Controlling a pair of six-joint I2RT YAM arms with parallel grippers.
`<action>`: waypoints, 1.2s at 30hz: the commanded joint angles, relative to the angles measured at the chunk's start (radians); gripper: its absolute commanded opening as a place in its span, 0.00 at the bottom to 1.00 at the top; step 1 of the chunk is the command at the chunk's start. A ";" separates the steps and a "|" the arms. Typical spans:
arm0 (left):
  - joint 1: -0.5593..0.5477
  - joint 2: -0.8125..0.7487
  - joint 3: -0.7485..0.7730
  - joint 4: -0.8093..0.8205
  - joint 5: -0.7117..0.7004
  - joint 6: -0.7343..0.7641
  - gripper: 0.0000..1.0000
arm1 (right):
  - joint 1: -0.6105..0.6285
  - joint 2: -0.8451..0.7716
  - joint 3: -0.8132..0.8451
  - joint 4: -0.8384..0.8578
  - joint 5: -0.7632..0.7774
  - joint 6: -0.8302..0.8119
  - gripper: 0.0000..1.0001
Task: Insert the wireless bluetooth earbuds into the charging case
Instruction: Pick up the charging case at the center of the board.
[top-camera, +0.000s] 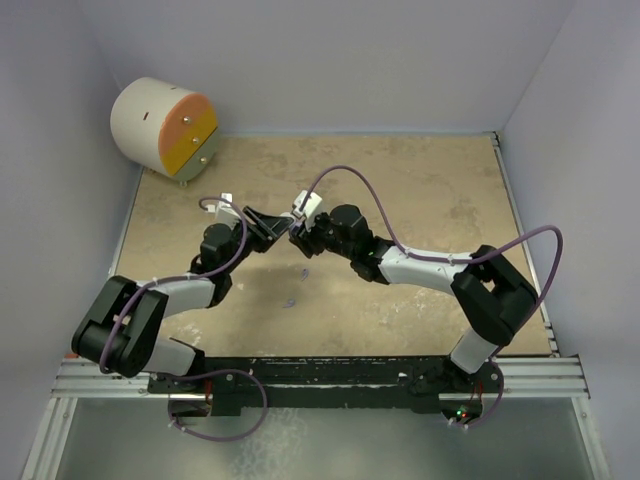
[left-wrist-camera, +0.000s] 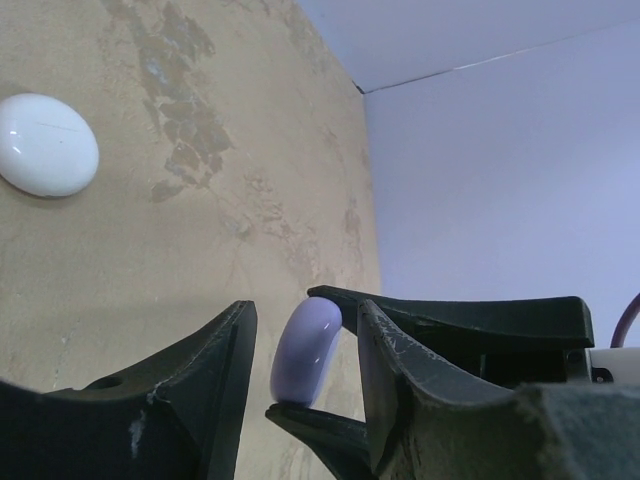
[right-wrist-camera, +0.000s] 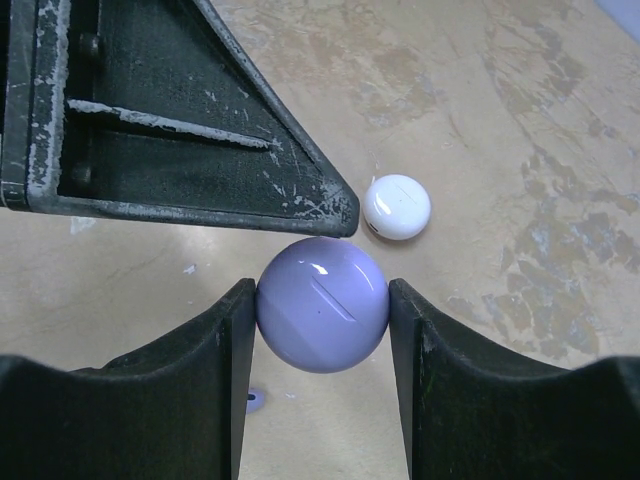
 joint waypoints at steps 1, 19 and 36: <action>-0.002 0.021 0.038 0.114 0.064 -0.022 0.43 | 0.007 -0.017 0.027 0.038 -0.038 -0.029 0.00; -0.028 0.088 0.038 0.210 0.139 -0.032 0.27 | 0.007 -0.011 0.042 0.044 -0.070 -0.053 0.00; -0.046 0.111 0.032 0.262 0.146 -0.034 0.00 | 0.007 -0.026 0.050 0.049 -0.140 -0.028 0.08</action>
